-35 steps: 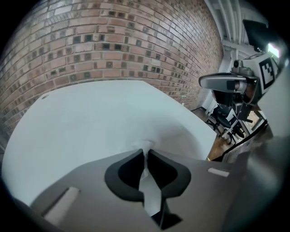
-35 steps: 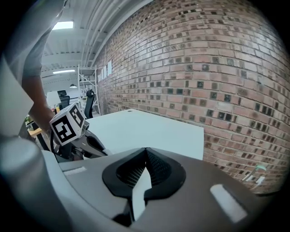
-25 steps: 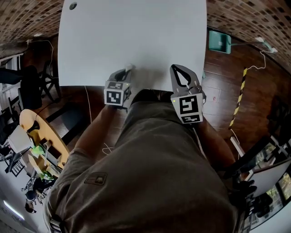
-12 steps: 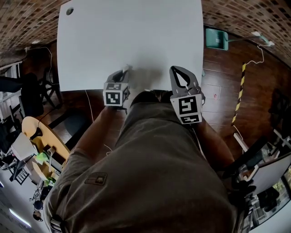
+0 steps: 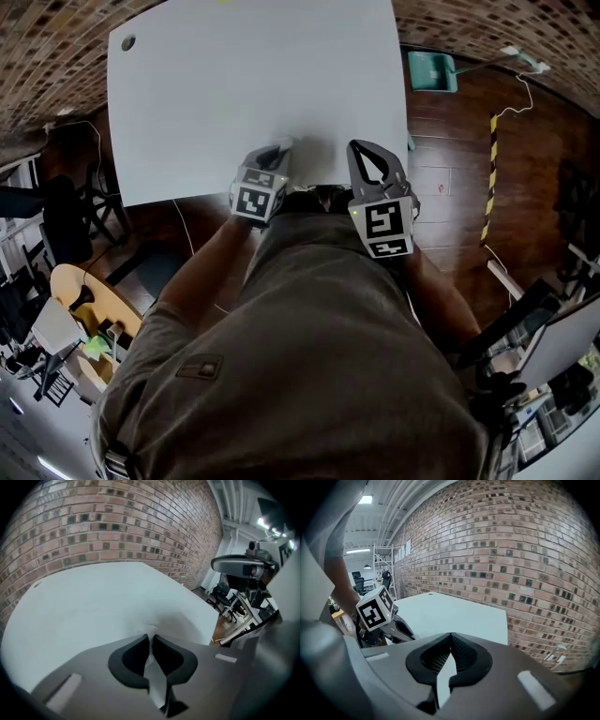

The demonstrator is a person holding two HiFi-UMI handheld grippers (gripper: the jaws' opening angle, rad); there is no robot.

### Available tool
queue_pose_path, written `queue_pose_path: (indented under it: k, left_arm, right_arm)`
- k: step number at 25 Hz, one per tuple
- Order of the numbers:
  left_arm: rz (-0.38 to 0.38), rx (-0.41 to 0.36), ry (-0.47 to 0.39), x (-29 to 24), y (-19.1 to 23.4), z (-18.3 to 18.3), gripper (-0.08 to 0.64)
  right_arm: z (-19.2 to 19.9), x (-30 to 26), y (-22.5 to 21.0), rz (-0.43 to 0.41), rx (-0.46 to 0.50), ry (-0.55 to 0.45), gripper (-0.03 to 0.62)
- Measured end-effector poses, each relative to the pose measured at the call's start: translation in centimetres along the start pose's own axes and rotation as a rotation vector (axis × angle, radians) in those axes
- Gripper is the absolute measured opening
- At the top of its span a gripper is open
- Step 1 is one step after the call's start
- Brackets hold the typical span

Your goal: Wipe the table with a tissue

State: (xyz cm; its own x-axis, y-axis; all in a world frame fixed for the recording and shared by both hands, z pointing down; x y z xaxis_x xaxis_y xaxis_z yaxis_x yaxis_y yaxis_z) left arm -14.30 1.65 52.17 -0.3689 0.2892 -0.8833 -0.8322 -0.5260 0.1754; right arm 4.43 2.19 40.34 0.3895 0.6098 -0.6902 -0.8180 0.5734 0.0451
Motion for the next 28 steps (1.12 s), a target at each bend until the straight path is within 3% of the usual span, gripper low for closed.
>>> queue_pose_path:
  k: [6, 11, 19, 28]
  left_arm:
    - [0.098, -0.144, 0.024, -0.2, -2.7, -0.5, 0.026]
    - [0.114, -0.175, 0.017, -0.3, -3.0, -0.2, 0.025]
    - [0.017, -0.091, -0.044, 2.3, 0.9, 2.0, 0.026]
    - [-0.110, 0.046, -0.268, 6.7, 0.9, 2.3, 0.025]
  right_arm:
    - [0.6, 1.0, 0.5, 0.040, -0.023, 0.010, 0.014]
    - [0.8, 1.1, 0.5, 0.054, -0.030, 0.019, 0.014]
    - [1.0, 1.2, 2.6, 0.060, -0.019, 0.038, 0.015]
    - [1.0, 2.8, 2.6, 0.038, 0.016, -0.001, 0.014]
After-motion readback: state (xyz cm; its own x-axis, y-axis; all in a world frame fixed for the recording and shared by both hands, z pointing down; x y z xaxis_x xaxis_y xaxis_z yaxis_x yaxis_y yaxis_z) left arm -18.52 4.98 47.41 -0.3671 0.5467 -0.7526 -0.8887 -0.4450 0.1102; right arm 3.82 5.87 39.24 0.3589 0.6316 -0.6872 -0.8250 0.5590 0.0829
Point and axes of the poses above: the fingertips, and each gripper's own axes: x backward along the fingers, y to its left, z out of its underside, the point moved 7 cm from there along x, backward along the fingers, and after that the axes turned 9 degrees about y, right-handed, at the moved point
